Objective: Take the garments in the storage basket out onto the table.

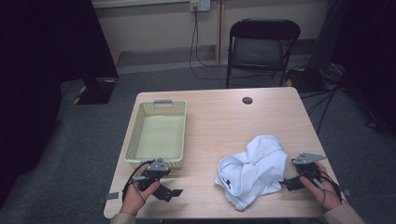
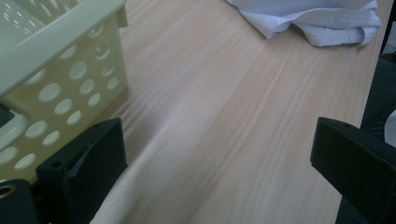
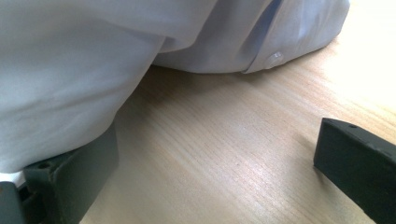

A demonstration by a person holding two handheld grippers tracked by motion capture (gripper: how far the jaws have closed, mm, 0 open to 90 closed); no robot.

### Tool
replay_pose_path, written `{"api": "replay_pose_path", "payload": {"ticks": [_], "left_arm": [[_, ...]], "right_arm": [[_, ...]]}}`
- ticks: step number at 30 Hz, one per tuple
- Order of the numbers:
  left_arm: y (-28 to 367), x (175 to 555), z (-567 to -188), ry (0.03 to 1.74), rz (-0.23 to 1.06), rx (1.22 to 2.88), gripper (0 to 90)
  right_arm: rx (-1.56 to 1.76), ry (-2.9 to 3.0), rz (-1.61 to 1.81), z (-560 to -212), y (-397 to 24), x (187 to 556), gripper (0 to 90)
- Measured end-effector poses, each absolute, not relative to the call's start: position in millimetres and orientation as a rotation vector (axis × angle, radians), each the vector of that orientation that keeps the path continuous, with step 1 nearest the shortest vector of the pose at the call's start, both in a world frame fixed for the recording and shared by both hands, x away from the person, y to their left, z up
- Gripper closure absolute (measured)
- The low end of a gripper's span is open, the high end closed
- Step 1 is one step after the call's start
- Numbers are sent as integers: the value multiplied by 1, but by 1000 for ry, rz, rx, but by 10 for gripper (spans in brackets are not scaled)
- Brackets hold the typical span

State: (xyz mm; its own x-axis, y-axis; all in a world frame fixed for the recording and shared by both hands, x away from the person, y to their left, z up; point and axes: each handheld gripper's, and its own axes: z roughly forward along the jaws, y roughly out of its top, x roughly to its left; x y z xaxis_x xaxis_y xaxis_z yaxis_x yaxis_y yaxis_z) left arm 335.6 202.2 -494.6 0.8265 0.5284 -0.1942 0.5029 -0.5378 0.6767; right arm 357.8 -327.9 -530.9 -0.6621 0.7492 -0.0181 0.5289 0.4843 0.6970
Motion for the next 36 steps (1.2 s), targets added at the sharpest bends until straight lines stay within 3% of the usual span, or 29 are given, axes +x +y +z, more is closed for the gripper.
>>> {"api": "replay_pose_path", "payload": {"ticks": [36], "left_arm": [[235,334,-511,846,72,2255,30]], "right_arm": [[1077,2414,969,-531,-328,358,0]]}}
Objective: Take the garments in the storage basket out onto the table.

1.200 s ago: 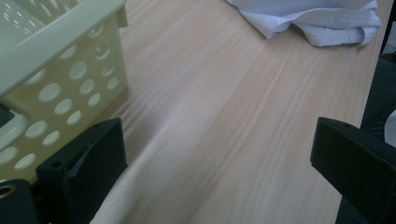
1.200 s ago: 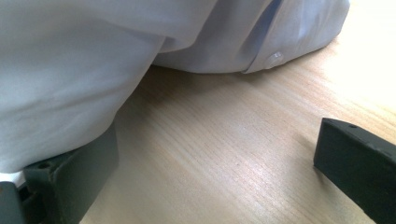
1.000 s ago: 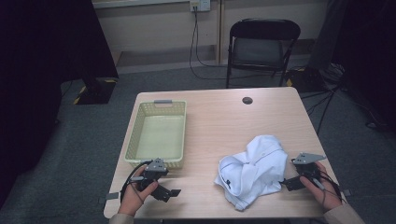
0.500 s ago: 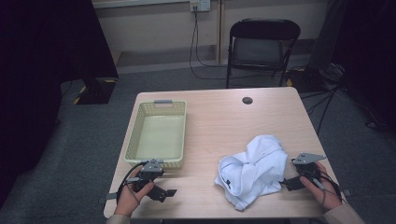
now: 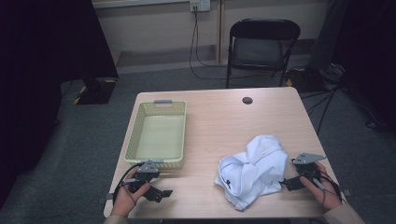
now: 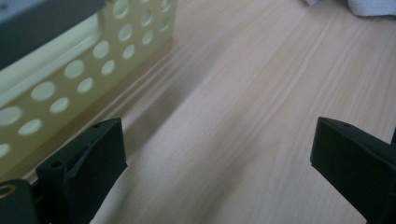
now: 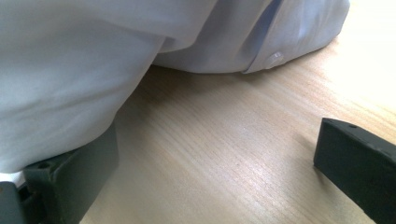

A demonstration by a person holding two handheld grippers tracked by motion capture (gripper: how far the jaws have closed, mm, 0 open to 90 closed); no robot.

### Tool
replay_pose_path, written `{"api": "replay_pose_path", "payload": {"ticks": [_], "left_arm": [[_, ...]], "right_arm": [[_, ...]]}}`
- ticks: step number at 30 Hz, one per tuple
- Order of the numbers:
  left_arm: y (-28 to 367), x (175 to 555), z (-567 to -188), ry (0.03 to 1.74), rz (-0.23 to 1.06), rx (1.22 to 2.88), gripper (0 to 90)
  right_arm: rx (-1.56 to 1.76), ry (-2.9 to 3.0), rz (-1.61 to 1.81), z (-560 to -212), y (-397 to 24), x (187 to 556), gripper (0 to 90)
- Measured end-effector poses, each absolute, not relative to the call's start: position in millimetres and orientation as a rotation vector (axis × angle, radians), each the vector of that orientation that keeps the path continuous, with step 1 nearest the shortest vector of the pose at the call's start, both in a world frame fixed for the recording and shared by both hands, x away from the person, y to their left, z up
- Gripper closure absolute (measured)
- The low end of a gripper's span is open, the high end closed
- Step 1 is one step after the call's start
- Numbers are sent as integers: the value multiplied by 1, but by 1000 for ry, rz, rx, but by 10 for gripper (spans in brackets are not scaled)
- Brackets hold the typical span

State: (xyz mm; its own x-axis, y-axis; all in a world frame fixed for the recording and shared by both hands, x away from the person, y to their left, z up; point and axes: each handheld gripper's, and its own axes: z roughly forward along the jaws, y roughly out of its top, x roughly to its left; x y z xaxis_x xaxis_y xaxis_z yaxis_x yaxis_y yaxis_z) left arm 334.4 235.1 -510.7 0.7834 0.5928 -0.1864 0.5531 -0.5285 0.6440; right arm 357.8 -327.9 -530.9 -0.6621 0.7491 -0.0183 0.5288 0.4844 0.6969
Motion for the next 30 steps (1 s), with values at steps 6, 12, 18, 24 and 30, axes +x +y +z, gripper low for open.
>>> {"api": "replay_pose_path", "payload": {"ticks": [6,12,18,24,30], "left_arm": [[240,334,-514,857,90,2265,30],[243,333,-519,859,101,2287,30],[245,332,-523,860,123,2310,30],[244,330,-526,836,153,2340,24],[243,326,-530,772,229,2379,0]], "right_arm": [[1078,2414,969,-531,-328,358,0],[1078,2414,969,-531,-328,358,0],[1077,2414,969,-531,-328,358,0],[1078,2414,968,-531,-328,358,0],[1078,2415,968,-531,-328,358,0]]}}
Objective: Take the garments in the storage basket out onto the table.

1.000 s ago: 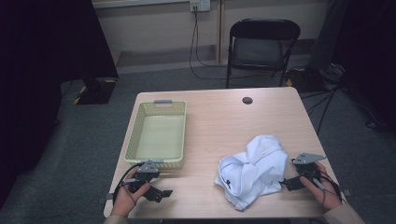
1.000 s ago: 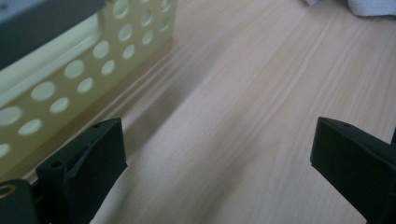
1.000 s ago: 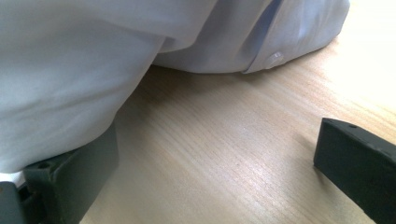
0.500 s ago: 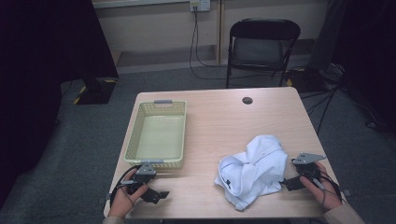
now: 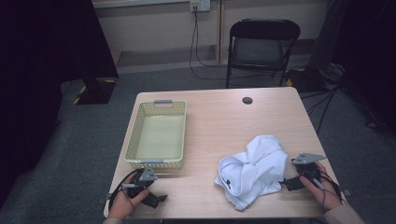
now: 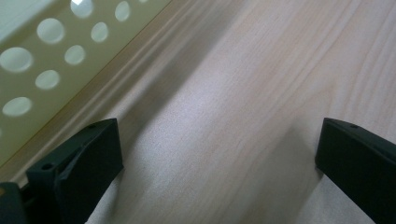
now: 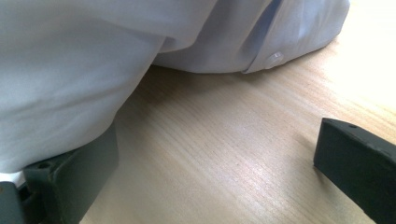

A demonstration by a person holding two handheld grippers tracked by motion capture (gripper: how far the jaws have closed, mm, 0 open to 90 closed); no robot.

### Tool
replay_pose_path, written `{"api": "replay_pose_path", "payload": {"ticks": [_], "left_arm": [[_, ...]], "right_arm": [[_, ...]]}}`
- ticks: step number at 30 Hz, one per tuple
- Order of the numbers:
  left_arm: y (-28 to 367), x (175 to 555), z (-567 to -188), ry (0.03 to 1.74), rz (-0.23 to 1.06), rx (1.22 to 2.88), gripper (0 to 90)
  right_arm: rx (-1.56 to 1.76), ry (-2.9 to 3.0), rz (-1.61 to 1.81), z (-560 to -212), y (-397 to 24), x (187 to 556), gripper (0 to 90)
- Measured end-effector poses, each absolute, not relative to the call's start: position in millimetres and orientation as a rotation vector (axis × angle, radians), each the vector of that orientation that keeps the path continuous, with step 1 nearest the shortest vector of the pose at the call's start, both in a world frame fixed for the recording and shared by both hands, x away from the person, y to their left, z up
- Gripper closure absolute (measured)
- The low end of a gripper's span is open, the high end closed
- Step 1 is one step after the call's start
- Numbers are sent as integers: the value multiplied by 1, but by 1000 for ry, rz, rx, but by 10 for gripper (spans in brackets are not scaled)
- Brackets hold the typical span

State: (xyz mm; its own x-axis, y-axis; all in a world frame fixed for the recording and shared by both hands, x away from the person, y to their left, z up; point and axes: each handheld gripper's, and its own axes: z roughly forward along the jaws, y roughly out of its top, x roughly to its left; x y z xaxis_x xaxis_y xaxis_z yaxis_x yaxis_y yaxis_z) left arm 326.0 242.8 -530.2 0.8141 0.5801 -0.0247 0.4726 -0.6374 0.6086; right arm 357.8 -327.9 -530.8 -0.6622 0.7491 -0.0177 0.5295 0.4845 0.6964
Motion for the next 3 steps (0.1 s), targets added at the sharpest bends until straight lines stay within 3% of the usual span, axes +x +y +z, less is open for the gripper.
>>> {"api": "replay_pose_path", "payload": {"ticks": [3], "left_arm": [[244,325,-531,766,236,2364,0]], "right_arm": [[1076,2418,968,-531,-328,358,0]]}}
